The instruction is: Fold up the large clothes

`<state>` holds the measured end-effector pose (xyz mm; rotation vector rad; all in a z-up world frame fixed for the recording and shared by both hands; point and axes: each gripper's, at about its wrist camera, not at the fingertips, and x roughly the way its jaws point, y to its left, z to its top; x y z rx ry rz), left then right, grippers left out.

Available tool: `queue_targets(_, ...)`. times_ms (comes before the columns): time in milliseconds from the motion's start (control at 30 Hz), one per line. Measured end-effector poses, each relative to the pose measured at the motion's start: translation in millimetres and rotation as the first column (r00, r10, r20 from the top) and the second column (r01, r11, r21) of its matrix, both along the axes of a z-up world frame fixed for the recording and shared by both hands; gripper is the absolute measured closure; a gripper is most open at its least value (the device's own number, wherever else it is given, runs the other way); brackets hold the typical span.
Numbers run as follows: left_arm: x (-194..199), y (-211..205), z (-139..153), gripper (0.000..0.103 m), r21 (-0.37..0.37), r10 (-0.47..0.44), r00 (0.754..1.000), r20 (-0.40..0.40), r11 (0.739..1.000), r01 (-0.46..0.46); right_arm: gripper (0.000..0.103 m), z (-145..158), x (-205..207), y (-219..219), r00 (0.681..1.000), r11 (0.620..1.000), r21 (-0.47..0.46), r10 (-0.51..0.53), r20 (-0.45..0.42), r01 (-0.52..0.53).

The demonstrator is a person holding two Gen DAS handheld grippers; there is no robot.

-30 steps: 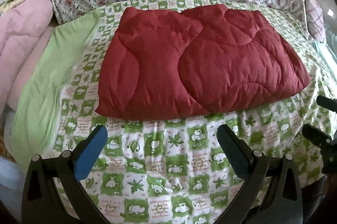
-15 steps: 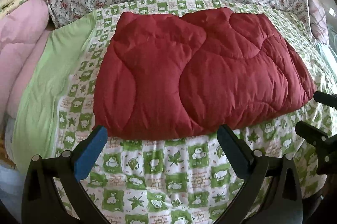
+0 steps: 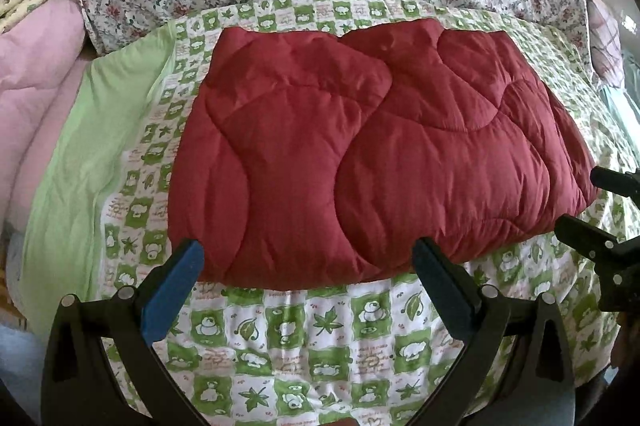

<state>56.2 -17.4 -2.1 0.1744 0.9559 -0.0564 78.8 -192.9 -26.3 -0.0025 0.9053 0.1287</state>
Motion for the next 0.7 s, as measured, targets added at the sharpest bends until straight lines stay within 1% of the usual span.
queue_targets(400, 3.5, -4.2, 1.9, 0.000, -0.007, -0.022, 1.000, -0.011, 1.000, 0.022, 0.001, 1.3, 4.0, -2.2, 1.000, 1.000, -0.001, -0.002, -0.008, 0.002)
queue_targets(700, 6.1, -3.2, 0.5, 0.000, -0.029, -0.022, 0.999, -0.024, 0.999, 0.022, 0.001, 4.2, 4.6, -0.1, 1.000, 1.000, -0.011, -0.004, -0.020, 0.004)
